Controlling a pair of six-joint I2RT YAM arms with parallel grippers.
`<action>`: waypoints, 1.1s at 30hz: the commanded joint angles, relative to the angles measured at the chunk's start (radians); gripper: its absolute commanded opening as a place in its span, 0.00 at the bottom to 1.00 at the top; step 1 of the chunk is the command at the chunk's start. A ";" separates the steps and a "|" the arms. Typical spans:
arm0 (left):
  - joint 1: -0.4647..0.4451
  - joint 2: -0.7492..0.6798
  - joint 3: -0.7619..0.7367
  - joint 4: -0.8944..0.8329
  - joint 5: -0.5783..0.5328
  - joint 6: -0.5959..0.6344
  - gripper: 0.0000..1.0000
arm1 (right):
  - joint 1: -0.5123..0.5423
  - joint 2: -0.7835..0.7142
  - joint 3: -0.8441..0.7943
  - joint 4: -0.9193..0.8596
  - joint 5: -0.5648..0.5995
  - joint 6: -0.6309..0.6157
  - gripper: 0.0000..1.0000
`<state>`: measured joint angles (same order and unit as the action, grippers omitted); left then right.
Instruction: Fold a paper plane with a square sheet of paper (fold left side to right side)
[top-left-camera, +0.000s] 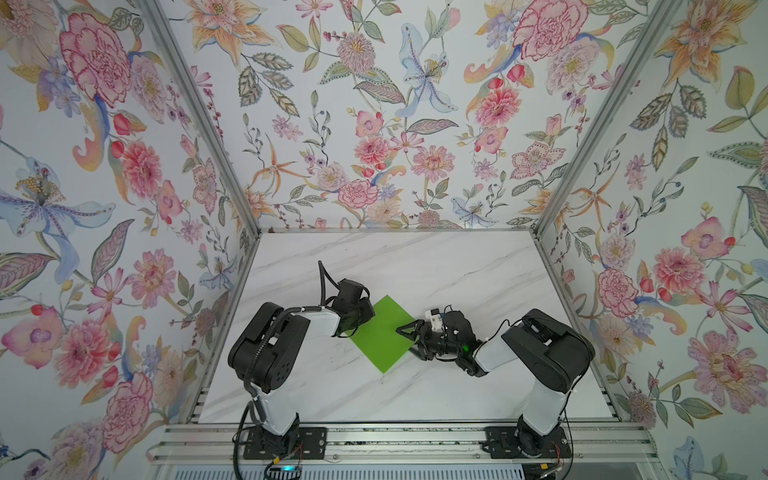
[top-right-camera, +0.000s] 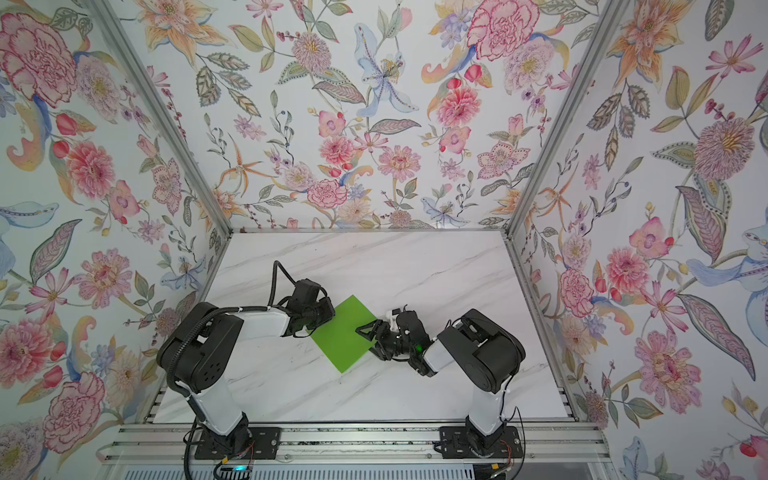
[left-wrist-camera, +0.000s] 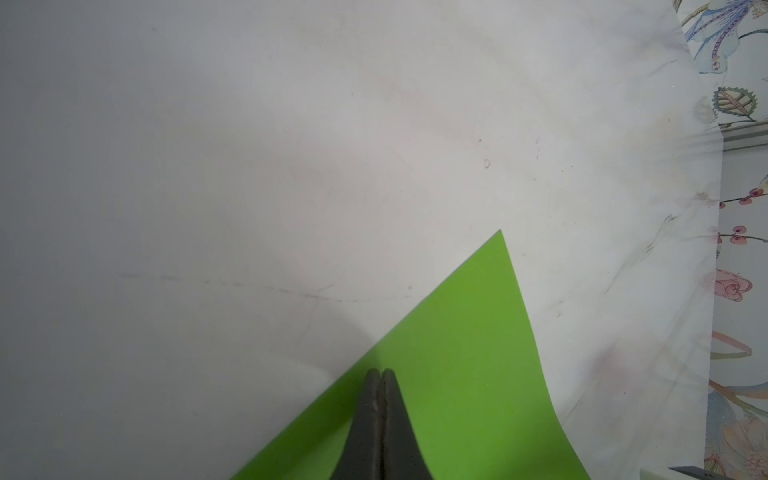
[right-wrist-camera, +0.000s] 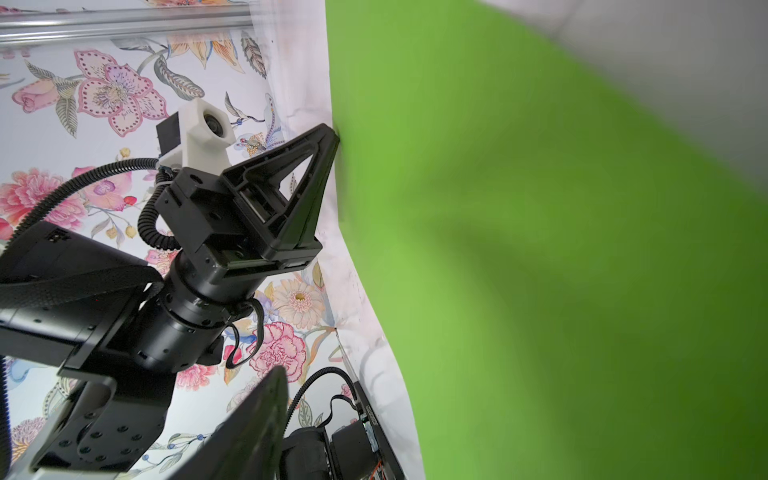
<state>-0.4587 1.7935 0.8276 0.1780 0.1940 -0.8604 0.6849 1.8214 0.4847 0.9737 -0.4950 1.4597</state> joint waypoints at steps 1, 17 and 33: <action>0.014 0.054 -0.028 -0.150 -0.057 -0.006 0.00 | -0.009 -0.037 -0.021 -0.027 0.053 0.005 0.54; 0.015 -0.354 -0.122 -0.036 -0.080 0.191 0.11 | -0.050 -0.300 0.311 -1.026 0.212 -0.742 0.00; -0.016 -0.878 -0.363 0.426 0.134 0.588 0.50 | 0.038 -0.692 0.640 -1.500 0.468 -1.707 0.00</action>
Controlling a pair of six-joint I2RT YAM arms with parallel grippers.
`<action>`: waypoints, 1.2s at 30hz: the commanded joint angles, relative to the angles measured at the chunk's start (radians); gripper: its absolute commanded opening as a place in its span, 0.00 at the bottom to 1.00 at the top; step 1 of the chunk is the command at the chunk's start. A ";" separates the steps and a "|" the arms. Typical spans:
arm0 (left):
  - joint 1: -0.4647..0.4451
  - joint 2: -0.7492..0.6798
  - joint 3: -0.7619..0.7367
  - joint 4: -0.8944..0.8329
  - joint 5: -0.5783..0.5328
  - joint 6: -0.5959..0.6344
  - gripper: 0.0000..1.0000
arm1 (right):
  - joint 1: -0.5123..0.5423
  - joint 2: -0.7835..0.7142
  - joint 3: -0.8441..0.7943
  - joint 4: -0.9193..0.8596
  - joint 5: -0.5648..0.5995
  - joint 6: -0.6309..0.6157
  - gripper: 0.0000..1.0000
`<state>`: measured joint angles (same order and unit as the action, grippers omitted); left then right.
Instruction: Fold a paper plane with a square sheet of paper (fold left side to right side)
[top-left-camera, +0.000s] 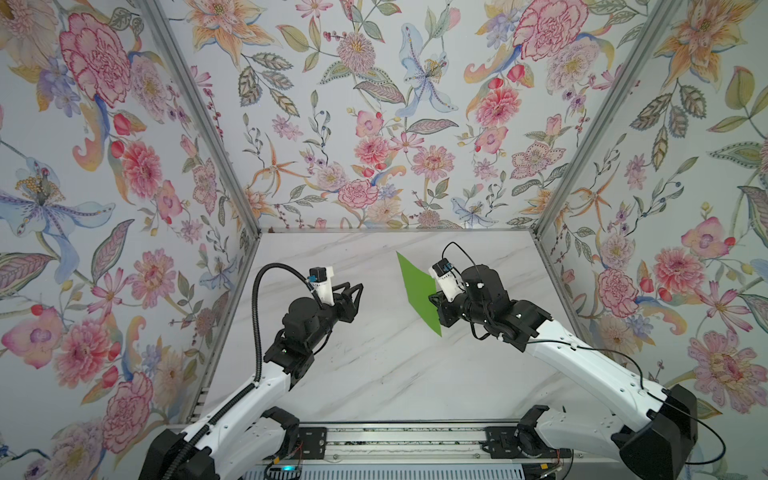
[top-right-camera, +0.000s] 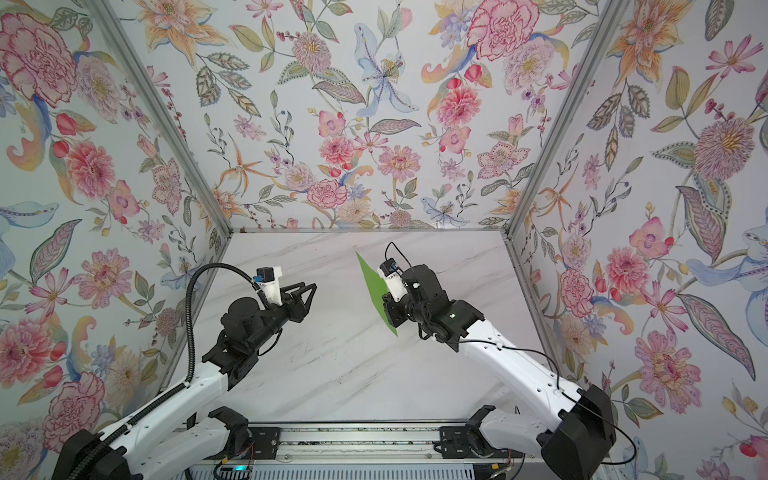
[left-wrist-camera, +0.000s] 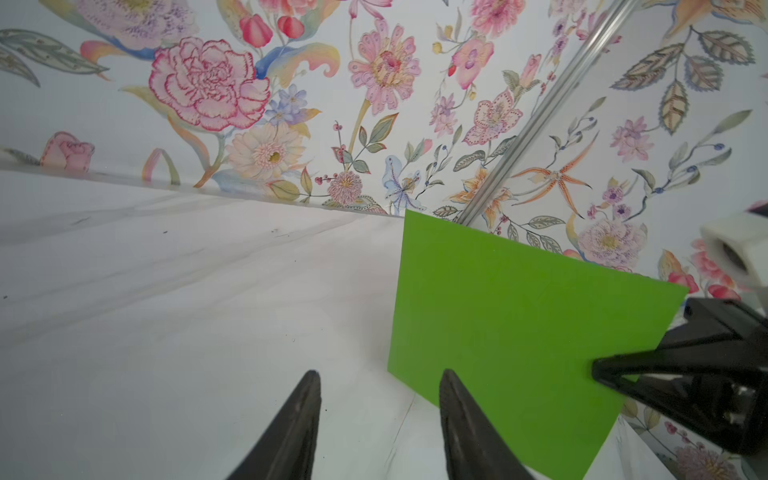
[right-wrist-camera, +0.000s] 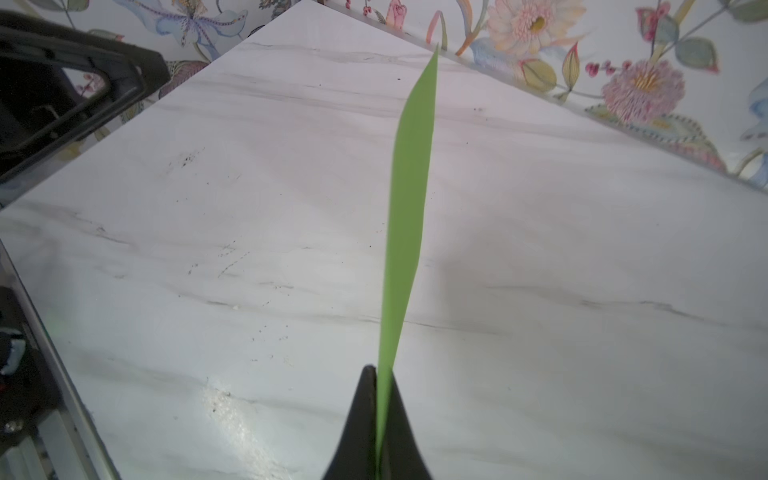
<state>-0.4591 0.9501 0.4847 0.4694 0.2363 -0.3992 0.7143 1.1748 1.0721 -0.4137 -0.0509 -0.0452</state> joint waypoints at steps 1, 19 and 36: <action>-0.032 -0.046 -0.031 0.162 0.103 0.156 0.51 | 0.016 -0.067 0.065 -0.117 0.011 -0.226 0.00; -0.122 -0.028 -0.006 0.305 0.240 0.309 0.71 | 0.086 -0.329 0.094 -0.129 -0.225 -0.333 0.00; -0.134 -0.096 -0.066 0.372 0.345 0.303 0.43 | 0.086 -0.342 0.089 -0.125 -0.181 -0.277 0.00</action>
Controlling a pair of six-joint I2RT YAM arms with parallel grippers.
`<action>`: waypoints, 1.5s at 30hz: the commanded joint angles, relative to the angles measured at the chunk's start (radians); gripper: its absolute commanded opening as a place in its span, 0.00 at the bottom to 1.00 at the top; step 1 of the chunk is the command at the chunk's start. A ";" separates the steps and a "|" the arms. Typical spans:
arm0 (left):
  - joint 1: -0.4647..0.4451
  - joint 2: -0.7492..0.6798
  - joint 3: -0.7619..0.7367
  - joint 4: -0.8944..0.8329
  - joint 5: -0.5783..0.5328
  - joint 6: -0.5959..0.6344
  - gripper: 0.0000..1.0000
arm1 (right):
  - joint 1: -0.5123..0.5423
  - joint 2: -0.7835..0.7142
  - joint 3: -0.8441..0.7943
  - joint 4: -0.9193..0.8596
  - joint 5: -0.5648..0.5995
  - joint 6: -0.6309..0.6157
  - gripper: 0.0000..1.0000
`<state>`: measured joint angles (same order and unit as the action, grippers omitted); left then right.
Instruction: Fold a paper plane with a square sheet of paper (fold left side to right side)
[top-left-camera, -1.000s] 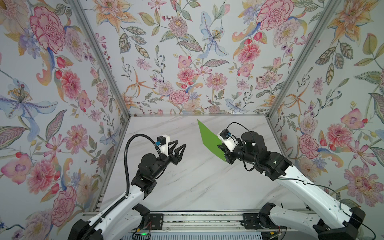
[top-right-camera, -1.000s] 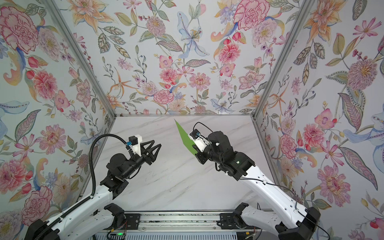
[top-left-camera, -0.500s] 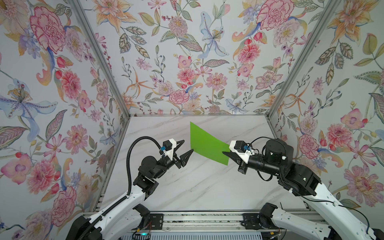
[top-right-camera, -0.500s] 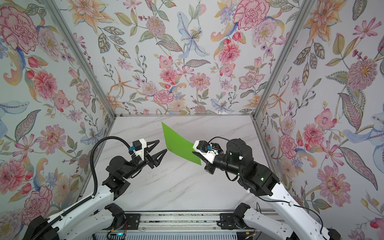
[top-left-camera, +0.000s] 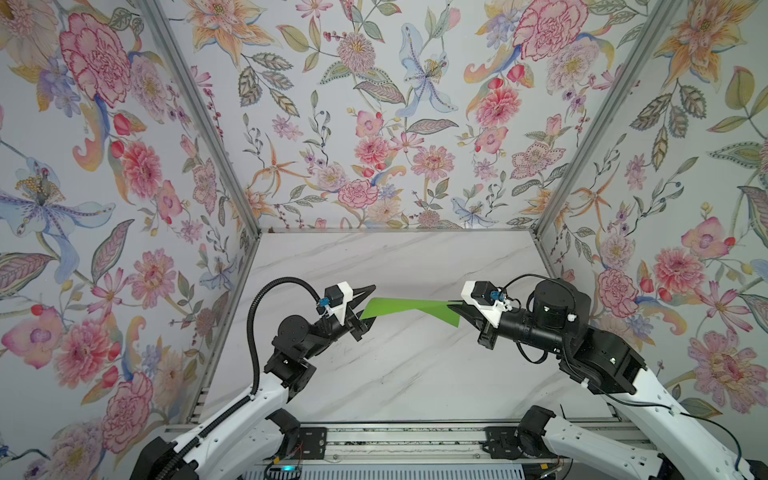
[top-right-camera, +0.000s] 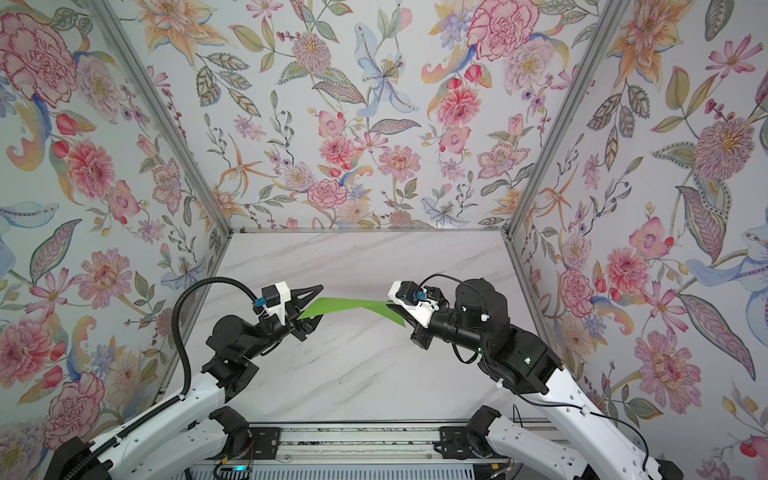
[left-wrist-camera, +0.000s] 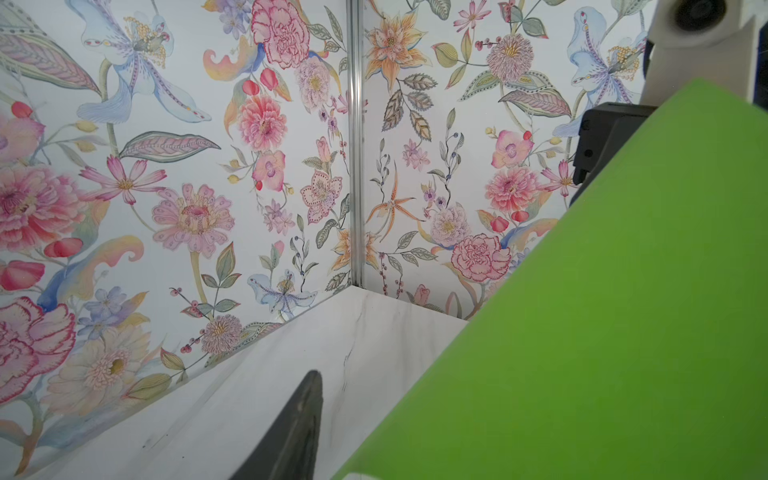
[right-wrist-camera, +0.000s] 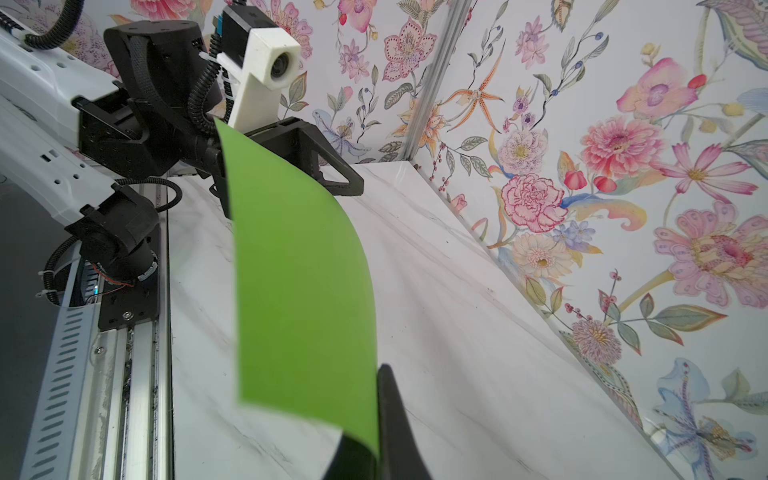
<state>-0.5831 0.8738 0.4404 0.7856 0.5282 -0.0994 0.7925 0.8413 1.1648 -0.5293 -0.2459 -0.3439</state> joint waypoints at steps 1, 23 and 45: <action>-0.009 -0.022 -0.024 0.056 0.060 0.000 0.40 | 0.008 -0.008 -0.004 -0.010 0.013 0.025 0.00; -0.010 -0.013 -0.014 0.039 0.067 0.010 0.00 | 0.008 -0.028 -0.029 -0.004 0.052 0.046 0.00; -0.009 0.321 0.209 -0.534 0.289 -0.267 0.00 | -0.067 0.094 -0.148 0.124 0.320 0.531 0.70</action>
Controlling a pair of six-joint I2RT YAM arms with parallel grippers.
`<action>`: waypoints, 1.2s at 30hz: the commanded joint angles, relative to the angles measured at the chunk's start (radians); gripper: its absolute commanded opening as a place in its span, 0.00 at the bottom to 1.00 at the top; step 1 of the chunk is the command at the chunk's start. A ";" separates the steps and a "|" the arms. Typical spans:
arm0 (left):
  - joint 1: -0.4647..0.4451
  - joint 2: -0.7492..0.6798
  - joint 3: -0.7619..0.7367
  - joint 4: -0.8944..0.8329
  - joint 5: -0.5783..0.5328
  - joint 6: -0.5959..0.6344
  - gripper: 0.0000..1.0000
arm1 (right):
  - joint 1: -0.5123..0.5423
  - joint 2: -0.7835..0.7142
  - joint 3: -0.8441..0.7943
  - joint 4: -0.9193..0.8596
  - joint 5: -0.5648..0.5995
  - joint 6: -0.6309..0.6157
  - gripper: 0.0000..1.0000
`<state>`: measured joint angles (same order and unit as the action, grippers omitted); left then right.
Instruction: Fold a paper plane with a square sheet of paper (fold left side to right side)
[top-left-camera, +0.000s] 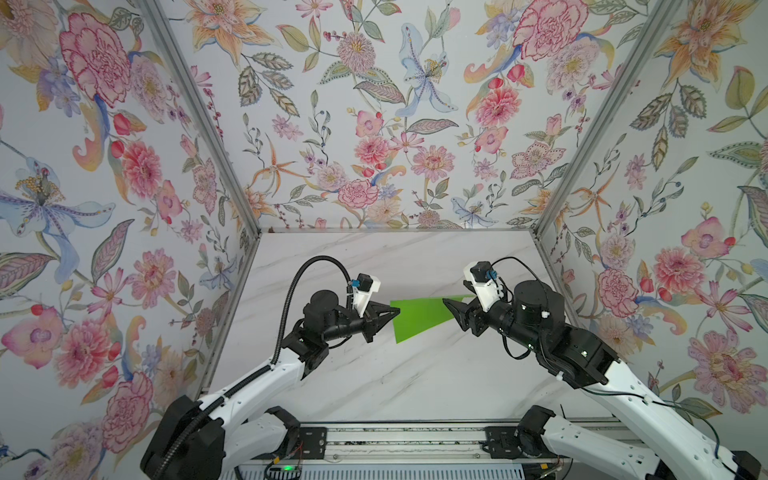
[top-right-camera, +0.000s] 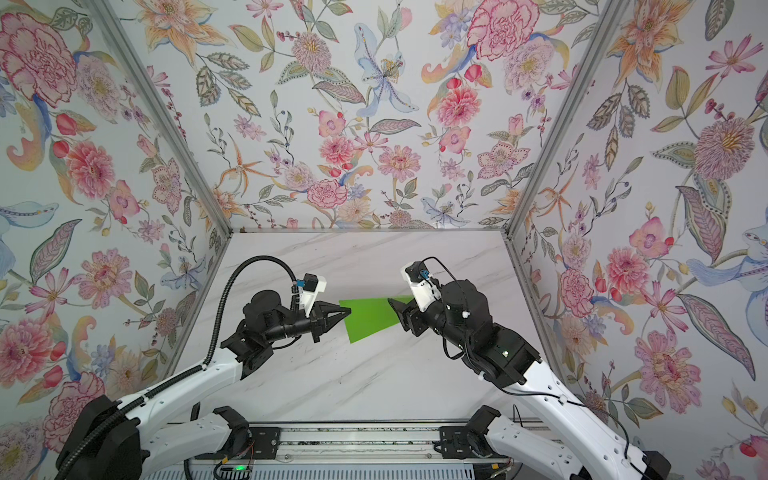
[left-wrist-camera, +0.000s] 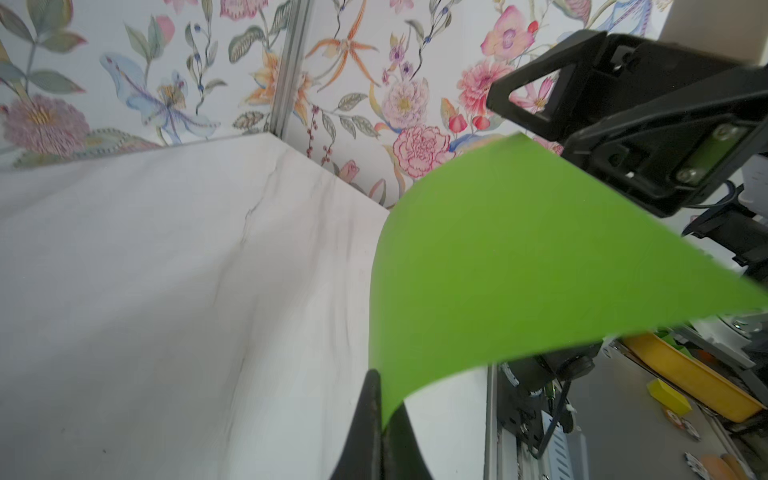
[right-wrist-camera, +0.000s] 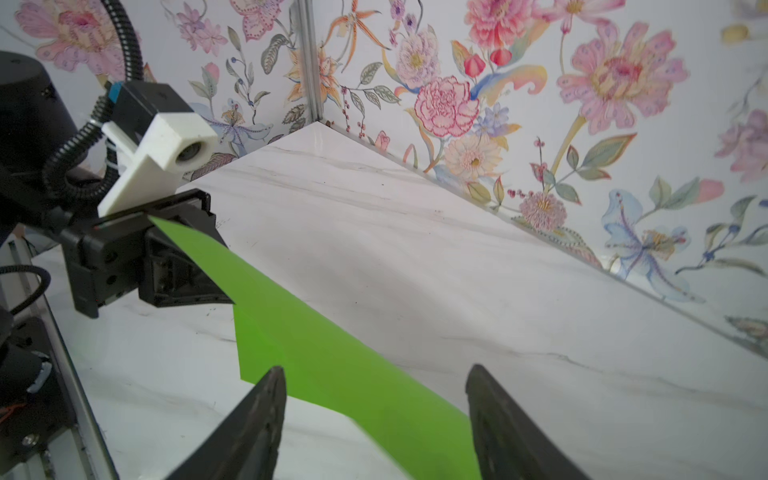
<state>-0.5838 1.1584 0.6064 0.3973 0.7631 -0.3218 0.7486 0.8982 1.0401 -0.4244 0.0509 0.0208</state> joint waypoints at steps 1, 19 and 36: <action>-0.008 0.061 0.058 -0.198 0.050 -0.031 0.00 | -0.039 0.058 -0.030 0.020 0.007 0.216 0.70; 0.056 0.471 0.365 -0.872 -0.255 0.288 0.00 | -0.193 0.568 -0.218 0.304 -0.580 0.789 0.56; 0.127 0.526 0.416 -0.924 -0.295 0.296 0.00 | -0.193 0.818 -0.310 0.584 -0.654 0.884 0.48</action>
<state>-0.4698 1.6695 0.9977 -0.4862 0.4885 -0.0429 0.5602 1.6894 0.7502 0.0795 -0.5774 0.8707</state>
